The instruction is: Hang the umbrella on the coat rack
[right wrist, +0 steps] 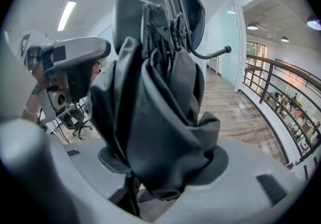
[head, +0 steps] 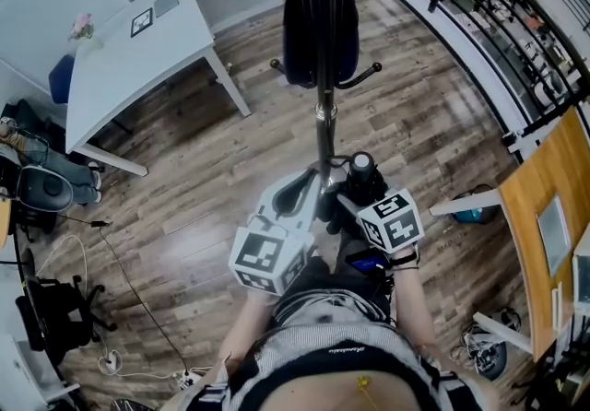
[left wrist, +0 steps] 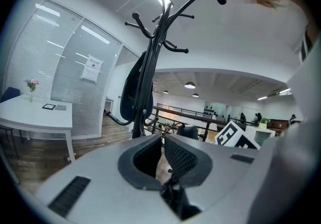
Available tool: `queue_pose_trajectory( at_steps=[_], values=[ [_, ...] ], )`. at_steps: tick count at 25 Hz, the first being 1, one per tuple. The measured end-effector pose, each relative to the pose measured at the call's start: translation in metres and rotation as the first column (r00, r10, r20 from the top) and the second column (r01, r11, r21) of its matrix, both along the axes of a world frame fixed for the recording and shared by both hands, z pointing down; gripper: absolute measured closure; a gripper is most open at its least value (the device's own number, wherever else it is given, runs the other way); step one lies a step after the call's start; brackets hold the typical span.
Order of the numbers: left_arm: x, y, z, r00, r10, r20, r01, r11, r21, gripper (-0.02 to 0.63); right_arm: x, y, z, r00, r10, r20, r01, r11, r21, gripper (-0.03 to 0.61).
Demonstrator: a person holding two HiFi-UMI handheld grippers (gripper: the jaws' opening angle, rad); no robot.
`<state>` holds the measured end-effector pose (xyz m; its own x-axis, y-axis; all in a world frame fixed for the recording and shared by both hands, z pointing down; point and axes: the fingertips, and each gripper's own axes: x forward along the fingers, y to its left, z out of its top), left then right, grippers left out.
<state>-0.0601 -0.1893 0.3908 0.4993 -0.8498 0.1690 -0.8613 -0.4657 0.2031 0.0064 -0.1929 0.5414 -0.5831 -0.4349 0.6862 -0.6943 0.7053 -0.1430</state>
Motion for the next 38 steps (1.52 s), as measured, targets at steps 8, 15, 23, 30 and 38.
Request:
queue_pose_trajectory(
  at_steps=[8, 15, 23, 30, 38],
  values=[
    [0.001, -0.001, 0.006, 1.000, -0.016, -0.002, 0.016, 1.000, -0.011, 0.594, 0.003, -0.005, 0.018, 0.999, -0.021, -0.029, 0.020, 0.999, -0.027, 0.316],
    [-0.003, -0.006, 0.004, 0.999, -0.038, 0.000, 0.038, 0.999, -0.012, 0.594, 0.000, -0.014, 0.024, 0.998, -0.043, -0.039, 0.041, 0.998, -0.041, 0.315],
    [-0.009, -0.012, -0.001, 0.997, -0.072, 0.003, 0.072, 0.997, -0.003, 0.594, 0.001, -0.021, 0.030, 0.998, -0.054, -0.043, 0.051, 0.997, -0.055, 0.314],
    [-0.010, -0.017, -0.001, 0.995, -0.096, 0.003, 0.096, 0.995, 0.000, 0.594, 0.003, -0.028, 0.039, 0.996, -0.071, -0.060, 0.067, 0.995, -0.070, 0.316],
    [-0.011, -0.018, 0.002, 0.993, -0.118, -0.003, 0.118, 0.993, -0.004, 0.594, -0.002, -0.040, 0.046, 0.995, -0.090, -0.053, 0.086, 0.993, -0.081, 0.316]
  ],
)
